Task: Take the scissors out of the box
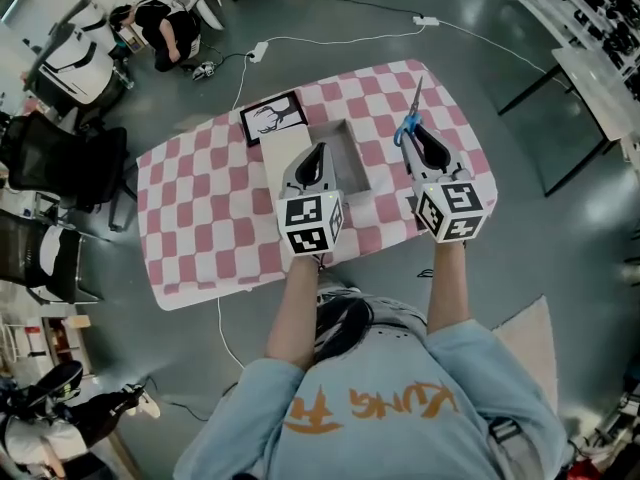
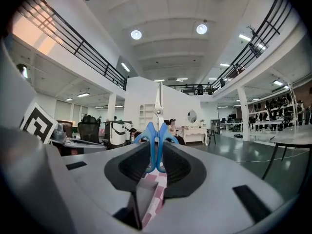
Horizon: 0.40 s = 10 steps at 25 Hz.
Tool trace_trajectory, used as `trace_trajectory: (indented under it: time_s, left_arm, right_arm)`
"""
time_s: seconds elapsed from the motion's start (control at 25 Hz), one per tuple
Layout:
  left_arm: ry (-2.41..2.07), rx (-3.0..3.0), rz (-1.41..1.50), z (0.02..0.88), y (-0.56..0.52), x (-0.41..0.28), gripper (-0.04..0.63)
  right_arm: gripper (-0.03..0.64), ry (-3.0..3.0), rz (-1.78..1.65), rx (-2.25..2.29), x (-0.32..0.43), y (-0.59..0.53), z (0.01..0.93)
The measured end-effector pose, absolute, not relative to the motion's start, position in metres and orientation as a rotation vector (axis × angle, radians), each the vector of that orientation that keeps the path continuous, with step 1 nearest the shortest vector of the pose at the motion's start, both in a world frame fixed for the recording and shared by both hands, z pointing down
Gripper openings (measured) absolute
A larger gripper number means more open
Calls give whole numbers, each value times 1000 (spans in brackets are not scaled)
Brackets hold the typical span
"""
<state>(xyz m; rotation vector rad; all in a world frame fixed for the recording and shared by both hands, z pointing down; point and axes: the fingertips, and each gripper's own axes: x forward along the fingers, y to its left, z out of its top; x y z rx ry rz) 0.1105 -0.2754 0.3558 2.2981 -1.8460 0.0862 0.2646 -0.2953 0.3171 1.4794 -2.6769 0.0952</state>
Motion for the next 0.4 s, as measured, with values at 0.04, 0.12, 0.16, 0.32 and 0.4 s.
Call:
trace_trajectory:
  time_s: [0.04,0.12,0.16,0.32,0.4]
  left_arm:
    - [-1848,2298,92,356,-277,110,20]
    - [-1849,2300,100,357,-280,109,20]
    - [-1848,2302,105,358,-281,110,20]
    - [-1839,2305,121,364,-283,116,20]
    - [-1833,2307,128,367,-284,120,20]
  right_arm:
    - [81,-2681,93,1483,265,-297,316]
    - [81,-2689,87,1486,264,-300,316]
    - [81,-2692,84,1488,264,-301,315]
    - [81,-2698,75,1488,268,-305,315]
    - [81,-2699,74,1490,271,-307,316]
